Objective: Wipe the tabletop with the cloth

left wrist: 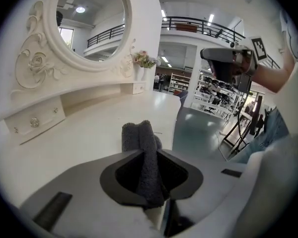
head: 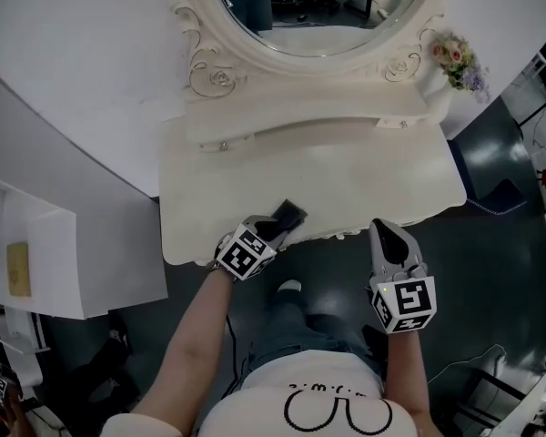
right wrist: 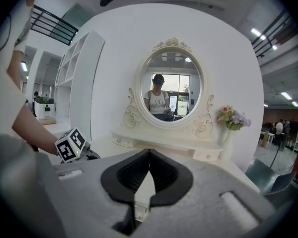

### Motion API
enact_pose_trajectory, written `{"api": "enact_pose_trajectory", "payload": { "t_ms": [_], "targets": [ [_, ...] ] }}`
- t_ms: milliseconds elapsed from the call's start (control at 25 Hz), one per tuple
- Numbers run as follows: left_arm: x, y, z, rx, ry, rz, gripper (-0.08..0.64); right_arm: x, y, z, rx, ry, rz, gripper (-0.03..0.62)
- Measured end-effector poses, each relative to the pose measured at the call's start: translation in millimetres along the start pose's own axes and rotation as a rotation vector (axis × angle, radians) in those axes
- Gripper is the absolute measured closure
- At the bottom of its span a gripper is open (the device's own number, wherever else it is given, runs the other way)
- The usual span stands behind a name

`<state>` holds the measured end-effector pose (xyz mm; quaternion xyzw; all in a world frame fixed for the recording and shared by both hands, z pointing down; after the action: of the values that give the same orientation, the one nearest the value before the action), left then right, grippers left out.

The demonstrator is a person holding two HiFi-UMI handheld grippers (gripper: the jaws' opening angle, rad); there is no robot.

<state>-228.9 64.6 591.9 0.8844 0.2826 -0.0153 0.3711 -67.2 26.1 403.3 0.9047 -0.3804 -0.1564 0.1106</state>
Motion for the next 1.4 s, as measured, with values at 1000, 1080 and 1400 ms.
{"api": "enact_pose_trajectory", "payload": {
  "t_ms": [1000,1080,1400],
  "targets": [
    [-8.0,-41.1,199.3,0.422,0.007,-0.030,0.483,45.0,2.4,6.1,0.041,0.086,-0.203,0.594],
    [-24.3,-37.3,206.1,0.415,0.016,0.005,0.483,48.2,2.9,5.1,0.036,0.087,-0.218,0.594],
    [-89.6,18.3,178.6,0.208,-0.045,0.025,0.483,57.6,0.8,-9.1,-0.022,0.087,-0.263,0.594]
  ]
}}
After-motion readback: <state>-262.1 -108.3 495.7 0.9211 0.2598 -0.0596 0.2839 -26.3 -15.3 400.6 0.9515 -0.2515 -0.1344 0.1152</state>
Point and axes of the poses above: the fingertips, and each gripper's own axes: y forward along the fingers, x to its right, z out of its top, the point moved 2 cm from there along -y, backward along the fingers, and after that the axes turned 5 degrees about -y, right-handed, at the moved point
